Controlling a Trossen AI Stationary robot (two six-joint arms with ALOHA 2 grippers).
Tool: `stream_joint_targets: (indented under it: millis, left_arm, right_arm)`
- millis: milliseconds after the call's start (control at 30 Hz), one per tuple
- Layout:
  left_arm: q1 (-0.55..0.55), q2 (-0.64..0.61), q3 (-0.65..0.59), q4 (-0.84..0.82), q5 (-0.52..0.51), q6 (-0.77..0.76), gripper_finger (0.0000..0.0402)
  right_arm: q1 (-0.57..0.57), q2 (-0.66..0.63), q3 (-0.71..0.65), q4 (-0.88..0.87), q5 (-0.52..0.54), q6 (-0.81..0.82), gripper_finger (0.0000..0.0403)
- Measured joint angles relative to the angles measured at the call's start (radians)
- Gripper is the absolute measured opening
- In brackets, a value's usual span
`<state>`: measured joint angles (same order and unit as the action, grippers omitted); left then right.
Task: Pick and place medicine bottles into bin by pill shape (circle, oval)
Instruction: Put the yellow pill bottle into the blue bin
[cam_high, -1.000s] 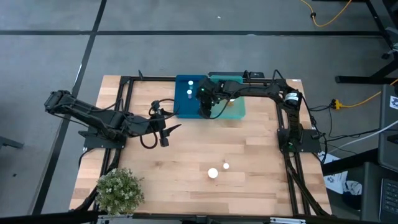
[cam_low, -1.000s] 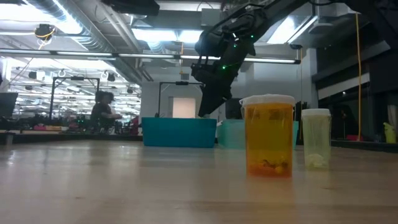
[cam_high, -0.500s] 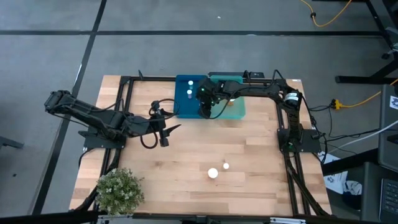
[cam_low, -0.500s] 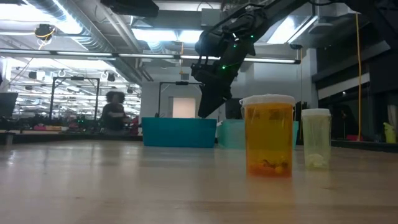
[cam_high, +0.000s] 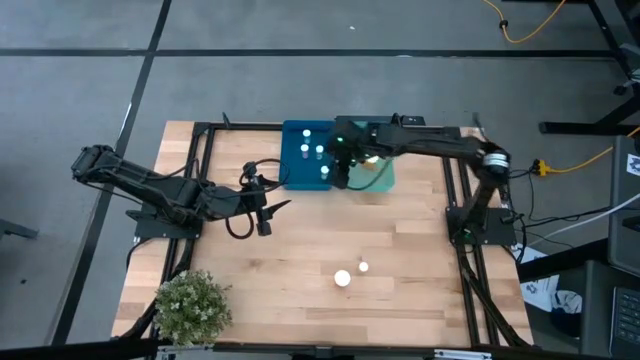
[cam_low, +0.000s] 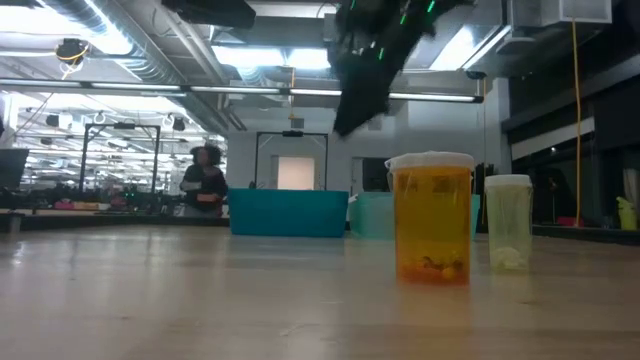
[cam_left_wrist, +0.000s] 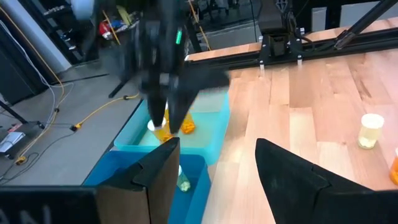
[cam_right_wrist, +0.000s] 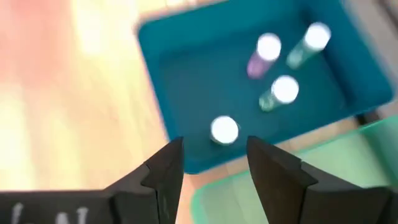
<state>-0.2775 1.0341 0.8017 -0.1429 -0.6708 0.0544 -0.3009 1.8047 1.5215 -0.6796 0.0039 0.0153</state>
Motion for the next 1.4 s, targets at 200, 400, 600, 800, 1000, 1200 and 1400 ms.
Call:
stream_joint_targets:
  millis: [200, 400, 600, 800, 1000, 1200, 1400]
  left_arm:
    - [0.0, 0.0, 0.0, 0.0, 0.0, -0.001, 0.0202]
    - [0.0, 0.0, 0.0, 0.0, 0.008, -0.027, 0.0202]
    - [0.0, 0.0, 0.0, 0.001, 0.009, -0.027, 0.0202]
    - [0.0, 0.0, 0.0, 0.0, 0.009, -0.028, 0.0202]
    - [0.0, 0.0, 0.0, 0.001, 0.009, -0.03, 0.0202]
    - [0.0, 0.0, 0.0, 0.0, 0.009, -0.03, 0.0202]
    - [0.0, 0.0, 0.0, 0.0, 0.009, -0.052, 0.0202]
  right_arm:
    - [0.143, -0.197, 0.002, -0.114, 0.118, 0.103, 0.0177]
    - [0.342, -0.323, -0.005, -0.321, 0.181, 0.249, 0.0177]
    - [0.558, -0.344, -0.008, -0.553, 0.195, 0.454, 0.0177]
    - [0.763, -0.296, -0.008, -0.577, 0.35, 0.611, 0.0177]
    - [0.909, -0.22, -0.008, -0.575, 0.381, 0.638, 0.0177]
    - [0.968, -0.134, -0.009, -0.525, 0.365, 0.635, 0.0177]
    - [0.974, -0.07, -0.009, -0.465, 0.338, 0.637, 0.0177]
